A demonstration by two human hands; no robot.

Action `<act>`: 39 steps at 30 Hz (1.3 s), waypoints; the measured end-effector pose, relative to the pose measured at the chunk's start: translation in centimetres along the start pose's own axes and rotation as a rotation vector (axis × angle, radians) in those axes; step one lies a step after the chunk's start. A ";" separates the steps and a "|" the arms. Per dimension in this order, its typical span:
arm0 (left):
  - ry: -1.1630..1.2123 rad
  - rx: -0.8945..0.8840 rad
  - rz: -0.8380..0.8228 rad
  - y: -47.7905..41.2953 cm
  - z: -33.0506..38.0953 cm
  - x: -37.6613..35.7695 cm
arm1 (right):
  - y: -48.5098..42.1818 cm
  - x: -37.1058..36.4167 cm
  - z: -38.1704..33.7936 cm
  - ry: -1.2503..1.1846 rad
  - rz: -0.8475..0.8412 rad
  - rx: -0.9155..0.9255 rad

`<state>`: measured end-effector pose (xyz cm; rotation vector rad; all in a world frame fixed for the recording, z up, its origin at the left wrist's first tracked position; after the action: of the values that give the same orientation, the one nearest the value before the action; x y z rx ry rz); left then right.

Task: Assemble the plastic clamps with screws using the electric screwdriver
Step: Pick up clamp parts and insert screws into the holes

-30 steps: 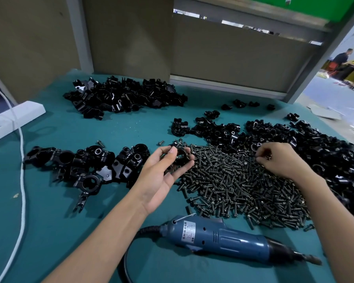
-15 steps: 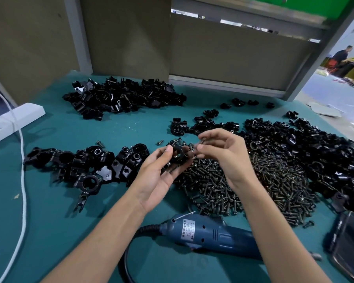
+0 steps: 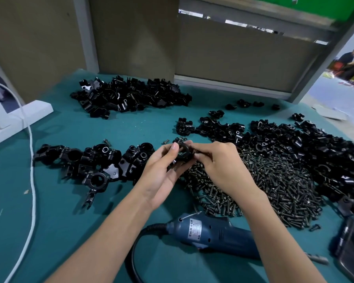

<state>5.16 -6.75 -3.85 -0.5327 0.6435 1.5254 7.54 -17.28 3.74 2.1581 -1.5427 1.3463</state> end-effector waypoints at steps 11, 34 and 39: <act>0.038 -0.001 0.010 0.3 0.3 -0.1 | 0.1 1.2 0.0 -0.205 0.194 0.037; -0.014 -0.014 -0.055 0.2 0.7 -0.3 | 7.5 1.6 0.1 0.373 -0.171 -0.017; -0.050 -0.029 0.002 -0.2 1.1 0.5 | 13.1 -2.4 1.1 0.643 -0.407 -0.070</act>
<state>5.40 -5.62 -3.43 -0.5146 0.5849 1.5474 -2.77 -22.26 -3.17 1.6265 -0.8411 1.5801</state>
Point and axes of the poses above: each hand's wrist, its own y-axis away from the middle knuckle, its own x-axis out of the back of the hand, z = x × y, the point moved 9 cm from there along -y, towards the middle knuckle, and after that the axes turned 11 degrees about -y, right-handed, at the moved point
